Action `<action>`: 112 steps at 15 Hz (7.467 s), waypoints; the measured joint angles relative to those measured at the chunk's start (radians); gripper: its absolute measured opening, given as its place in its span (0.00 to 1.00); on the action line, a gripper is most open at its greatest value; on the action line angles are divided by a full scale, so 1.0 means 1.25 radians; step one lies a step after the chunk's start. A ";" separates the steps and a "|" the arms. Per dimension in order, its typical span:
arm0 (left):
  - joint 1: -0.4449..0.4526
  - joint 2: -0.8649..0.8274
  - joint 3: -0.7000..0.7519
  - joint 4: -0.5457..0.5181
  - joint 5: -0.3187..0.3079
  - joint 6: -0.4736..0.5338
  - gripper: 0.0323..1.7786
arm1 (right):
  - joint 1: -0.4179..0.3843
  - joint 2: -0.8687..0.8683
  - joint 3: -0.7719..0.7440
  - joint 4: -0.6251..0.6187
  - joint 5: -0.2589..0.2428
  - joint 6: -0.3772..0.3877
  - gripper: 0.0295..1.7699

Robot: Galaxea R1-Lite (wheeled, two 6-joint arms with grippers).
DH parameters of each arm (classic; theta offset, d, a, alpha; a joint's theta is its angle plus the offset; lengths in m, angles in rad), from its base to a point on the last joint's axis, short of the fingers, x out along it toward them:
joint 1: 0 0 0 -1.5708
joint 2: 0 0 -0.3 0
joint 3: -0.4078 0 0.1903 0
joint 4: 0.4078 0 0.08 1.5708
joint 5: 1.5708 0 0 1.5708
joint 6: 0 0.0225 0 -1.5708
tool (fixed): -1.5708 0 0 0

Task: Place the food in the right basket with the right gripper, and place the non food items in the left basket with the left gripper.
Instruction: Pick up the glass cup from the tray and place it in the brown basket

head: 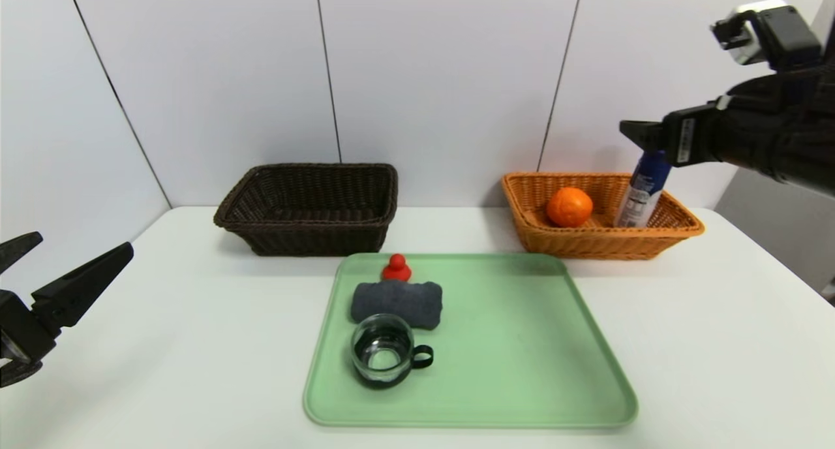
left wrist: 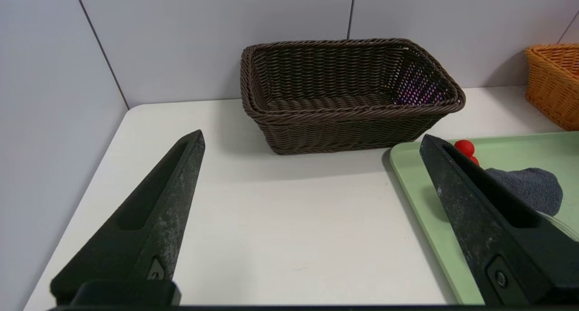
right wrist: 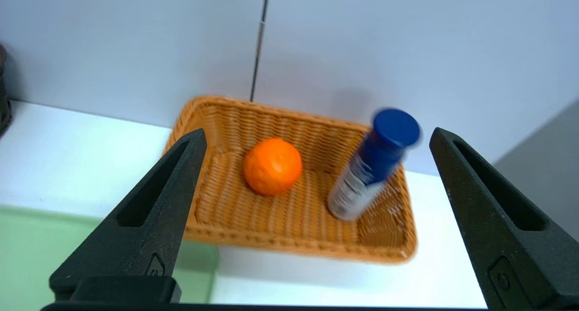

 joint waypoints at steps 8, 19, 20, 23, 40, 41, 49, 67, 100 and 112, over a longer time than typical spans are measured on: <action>-0.072 0.021 -0.110 0.120 0.006 0.042 0.95 | -0.062 -0.436 0.447 0.004 0.008 -0.001 0.96; -0.371 0.172 -0.129 0.132 -0.022 0.245 0.95 | -0.069 -0.718 0.598 0.138 0.037 0.002 0.96; -0.378 0.185 -0.122 0.131 -0.024 0.237 0.95 | -0.066 -0.732 0.598 0.154 0.042 0.001 0.96; -0.412 0.204 -0.070 0.114 -0.042 0.175 0.95 | -0.065 -0.759 0.594 0.169 0.061 -0.010 0.96; -0.470 0.605 0.263 -0.772 -0.062 -0.112 0.95 | -0.065 -0.730 0.548 0.210 0.085 -0.024 0.96; -0.478 0.620 0.264 -0.772 -0.062 -0.114 0.95 | -0.065 -0.725 0.547 0.210 0.085 -0.023 0.96; -0.519 0.693 0.260 -0.772 -0.061 -0.109 0.95 | -0.065 -0.707 0.541 0.210 0.097 -0.022 0.96; -0.566 0.796 0.187 -0.772 0.032 -0.076 0.95 | -0.065 -0.701 0.524 0.210 0.097 -0.017 0.96; -0.616 0.858 0.130 -0.772 0.098 -0.065 0.95 | -0.065 -0.698 0.521 0.211 0.123 -0.015 0.96; -0.614 0.878 0.108 -0.772 0.120 -0.083 0.95 | -0.065 -0.699 0.521 0.211 0.124 -0.015 0.96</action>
